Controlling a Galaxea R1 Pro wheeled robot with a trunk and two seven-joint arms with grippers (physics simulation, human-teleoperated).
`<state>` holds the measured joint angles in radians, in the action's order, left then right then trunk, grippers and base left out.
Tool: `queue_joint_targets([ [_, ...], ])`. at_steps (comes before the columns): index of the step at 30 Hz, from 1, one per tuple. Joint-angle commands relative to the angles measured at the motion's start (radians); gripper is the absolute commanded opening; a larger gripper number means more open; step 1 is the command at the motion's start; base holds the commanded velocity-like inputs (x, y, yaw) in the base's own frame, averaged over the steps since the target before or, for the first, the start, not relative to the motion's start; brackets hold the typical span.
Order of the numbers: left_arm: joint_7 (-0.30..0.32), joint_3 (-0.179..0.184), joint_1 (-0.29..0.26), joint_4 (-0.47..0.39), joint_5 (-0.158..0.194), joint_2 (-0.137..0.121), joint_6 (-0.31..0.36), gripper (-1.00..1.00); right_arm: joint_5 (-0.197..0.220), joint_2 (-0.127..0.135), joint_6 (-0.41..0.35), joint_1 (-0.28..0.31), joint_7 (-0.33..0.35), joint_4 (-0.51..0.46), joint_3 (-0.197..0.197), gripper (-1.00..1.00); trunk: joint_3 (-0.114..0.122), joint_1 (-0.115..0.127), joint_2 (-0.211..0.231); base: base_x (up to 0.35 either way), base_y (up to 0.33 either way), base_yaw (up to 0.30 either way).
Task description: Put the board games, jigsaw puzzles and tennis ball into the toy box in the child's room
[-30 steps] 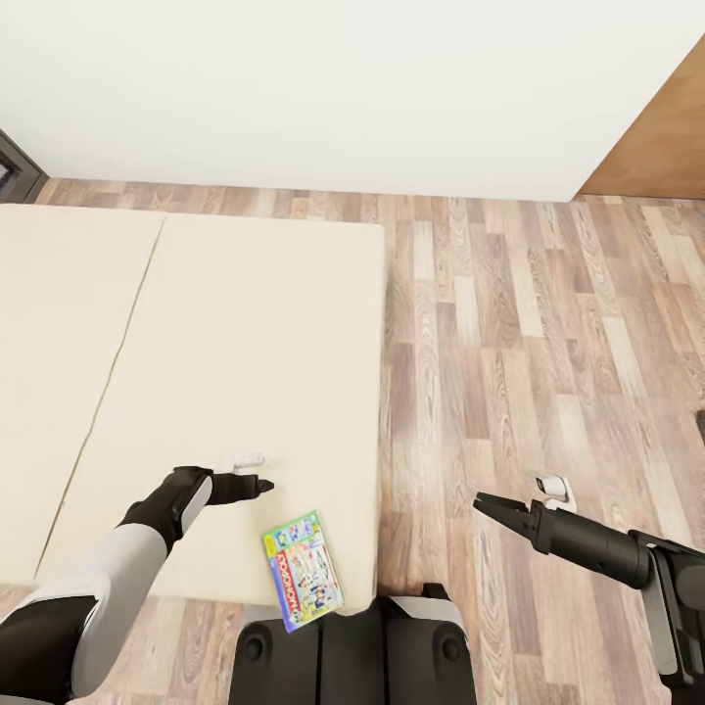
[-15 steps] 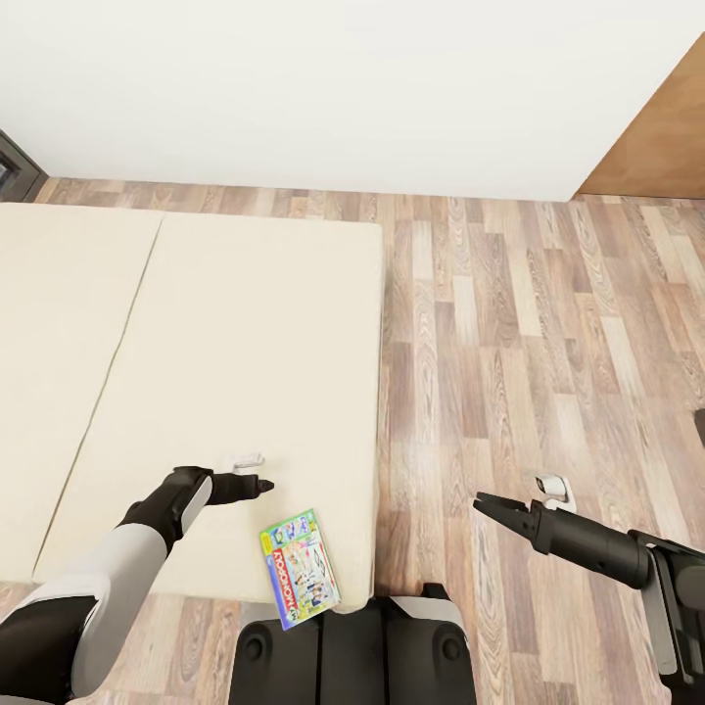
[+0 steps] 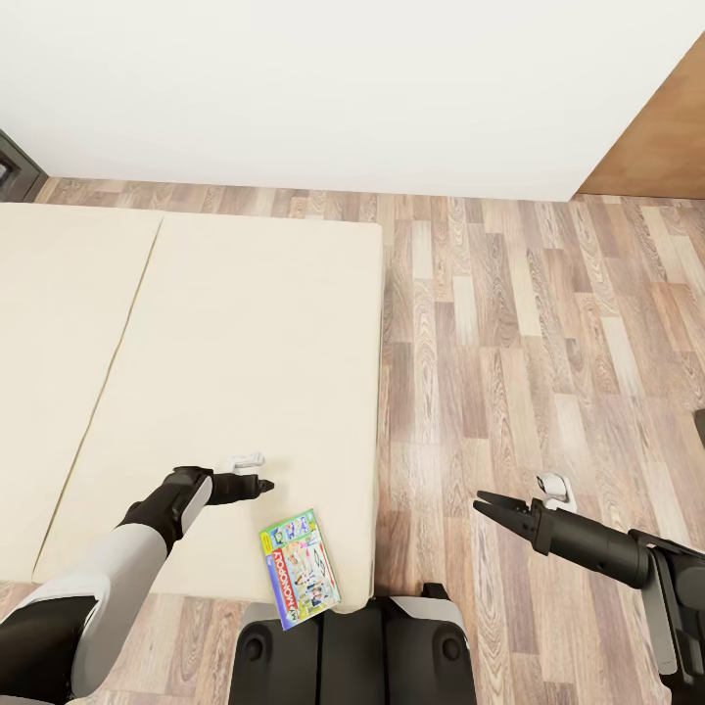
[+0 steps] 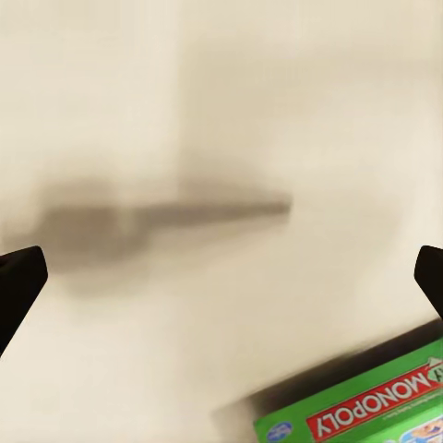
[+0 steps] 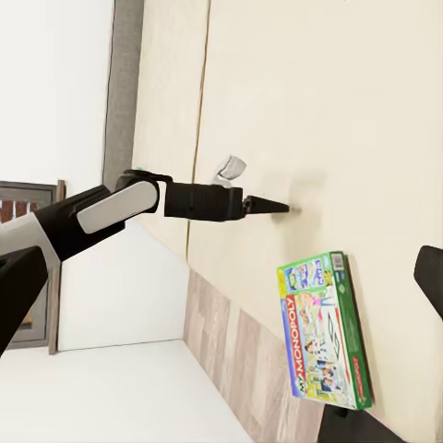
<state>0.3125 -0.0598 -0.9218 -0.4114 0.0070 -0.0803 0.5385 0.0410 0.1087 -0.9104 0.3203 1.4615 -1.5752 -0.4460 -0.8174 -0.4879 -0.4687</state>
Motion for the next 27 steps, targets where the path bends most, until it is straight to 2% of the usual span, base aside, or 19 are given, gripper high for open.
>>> queue_joint_targets([
  [1, 0.004, -0.006, 0.0, -0.001, 0.001, 0.001, 0.008, 1.0, 0.002, 0.0, -0.01, 0.0, 0.002, 0.0, 0.0, 1.0, -0.001, 0.0, -0.001, 0.0, 0.0, 0.0],
  [27, 0.002, -0.006, 0.0, -0.001, 0.001, 0.002, 0.008, 1.0, 0.002, 0.0, -0.008, 0.0, 0.002, 0.0, -0.001, 1.0, -0.001, 0.0, -0.001, 0.0, -0.009, 0.0],
])
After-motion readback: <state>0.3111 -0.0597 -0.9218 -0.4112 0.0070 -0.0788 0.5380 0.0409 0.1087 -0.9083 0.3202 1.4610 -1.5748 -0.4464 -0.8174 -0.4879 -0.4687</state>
